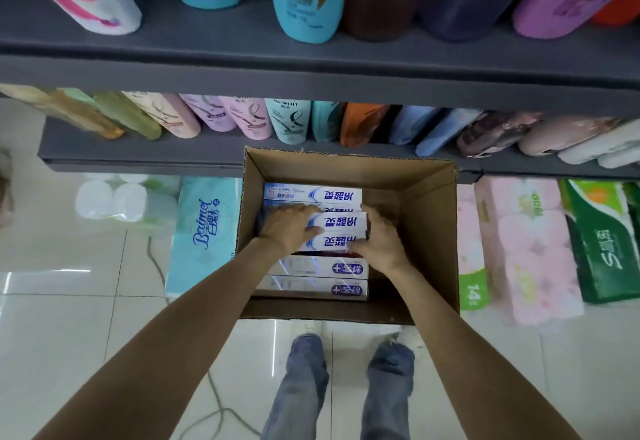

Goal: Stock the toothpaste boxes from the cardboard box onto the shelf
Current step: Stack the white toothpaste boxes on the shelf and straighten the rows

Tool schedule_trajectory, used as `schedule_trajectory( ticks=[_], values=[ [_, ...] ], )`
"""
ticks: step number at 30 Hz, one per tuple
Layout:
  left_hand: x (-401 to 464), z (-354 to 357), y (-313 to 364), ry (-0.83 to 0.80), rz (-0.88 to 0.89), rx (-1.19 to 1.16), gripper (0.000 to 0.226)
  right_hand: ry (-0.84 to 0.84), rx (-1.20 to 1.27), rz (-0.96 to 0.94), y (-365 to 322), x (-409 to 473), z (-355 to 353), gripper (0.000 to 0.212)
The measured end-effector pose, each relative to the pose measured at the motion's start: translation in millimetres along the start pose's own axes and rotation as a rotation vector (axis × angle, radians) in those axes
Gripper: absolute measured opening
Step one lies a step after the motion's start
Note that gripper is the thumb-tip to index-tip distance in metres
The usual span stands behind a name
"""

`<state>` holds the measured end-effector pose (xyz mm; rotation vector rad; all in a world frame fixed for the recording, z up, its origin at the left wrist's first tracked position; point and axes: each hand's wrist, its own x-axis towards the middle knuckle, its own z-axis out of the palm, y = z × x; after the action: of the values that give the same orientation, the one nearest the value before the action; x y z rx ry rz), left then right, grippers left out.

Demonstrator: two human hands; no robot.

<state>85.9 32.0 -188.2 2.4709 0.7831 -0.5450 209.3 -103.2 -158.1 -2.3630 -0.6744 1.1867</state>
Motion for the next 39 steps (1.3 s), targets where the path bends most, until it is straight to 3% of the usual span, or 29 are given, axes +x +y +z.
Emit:
schedule_trajectory(
  ticks=[3, 6, 11, 16, 20, 23, 28, 31, 35, 39],
  values=[
    [2.7, -4.3, 3.3, 0.103, 0.009, 0.084, 0.034, -0.037, 0.143, 0.152, 0.4, 2.5, -0.9, 0.062],
    [1.5, -4.3, 7.3, 0.050, 0.080, 0.100, 0.046, -0.132, 0.120, 0.225, 1.7, 1.5, 9.7, 0.036],
    [4.3, -6.7, 2.3, 0.150, 0.111, 0.058, 0.048, 0.070, 0.425, 0.288, -1.0, 6.1, 15.3, 0.054],
    [12.2, -16.8, -1.6, 0.142, 0.030, -0.056, 0.040, 0.185, 0.898, 0.437, -4.0, 20.9, 11.7, 0.053],
    [14.9, -18.3, 1.0, 0.043, 0.103, 0.082, 0.057, 0.354, 0.878, 0.486, 12.9, 23.8, 11.0, 0.053],
    [18.5, -21.8, 9.4, 0.006, 0.140, 0.108, 0.062, 0.306, 0.789, 0.451, 6.8, 16.4, 11.7, 0.057],
    [19.2, -30.3, 4.4, -0.021, 0.105, 0.161, 0.058, 0.244, 0.618, 0.434, -11.0, 18.9, 23.0, 0.102],
    [14.1, -26.4, 3.7, -0.058, 0.129, 0.331, 0.063, 0.199, 0.514, 0.463, -19.6, 20.5, 27.5, 0.101],
    [10.3, -26.6, 8.1, -0.052, 0.033, 0.230, 0.059, 0.284, 0.586, 0.446, -23.9, 16.8, 25.7, 0.095],
    [-9.0, -40.0, 19.0, 0.108, 0.025, 0.050, 0.055, 0.439, 0.806, 0.195, -28.6, -3.7, 13.3, 0.097]
  ],
)
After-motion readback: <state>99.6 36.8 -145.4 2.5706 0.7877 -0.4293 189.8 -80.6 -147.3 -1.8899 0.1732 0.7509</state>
